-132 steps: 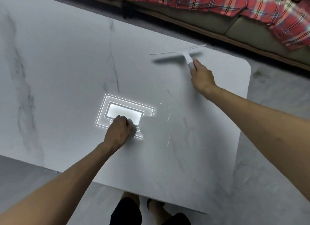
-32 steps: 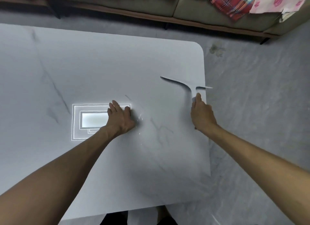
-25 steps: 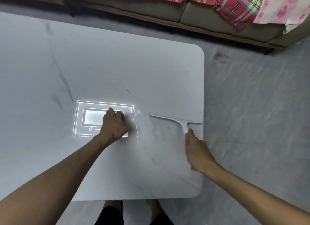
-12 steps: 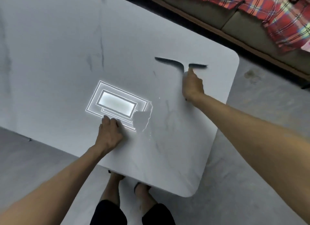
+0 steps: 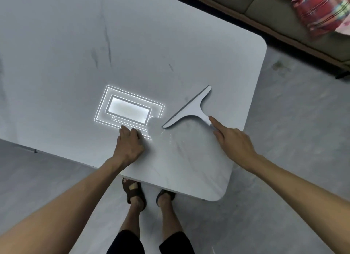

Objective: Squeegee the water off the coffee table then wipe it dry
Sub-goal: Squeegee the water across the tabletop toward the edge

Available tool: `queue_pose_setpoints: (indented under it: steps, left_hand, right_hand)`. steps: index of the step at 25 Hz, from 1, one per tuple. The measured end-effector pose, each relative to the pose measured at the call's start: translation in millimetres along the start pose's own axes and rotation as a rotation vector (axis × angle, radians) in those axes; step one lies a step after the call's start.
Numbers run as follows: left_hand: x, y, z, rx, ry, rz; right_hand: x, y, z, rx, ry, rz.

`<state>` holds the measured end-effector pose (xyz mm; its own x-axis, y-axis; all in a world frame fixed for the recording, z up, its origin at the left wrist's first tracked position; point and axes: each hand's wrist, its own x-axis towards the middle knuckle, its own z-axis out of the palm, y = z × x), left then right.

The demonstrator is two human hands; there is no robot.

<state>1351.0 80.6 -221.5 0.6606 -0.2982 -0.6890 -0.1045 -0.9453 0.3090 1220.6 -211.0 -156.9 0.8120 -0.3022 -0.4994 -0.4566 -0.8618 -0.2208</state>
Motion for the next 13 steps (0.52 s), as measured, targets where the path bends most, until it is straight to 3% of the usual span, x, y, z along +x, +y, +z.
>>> queue_pose_setpoints:
  steps: [7, 13]
  left_hand:
    - [0.4, -3.0, -5.1, 0.021, -0.049, 0.002]
    - [-18.2, -27.3, -14.7, -0.307, 0.161, -0.063]
  right_hand:
    - [-43.9, 61.1, -14.6, -0.012, -0.010, 0.143]
    - [-37.3, 9.5, -10.9, 0.316, 0.023, 0.187]
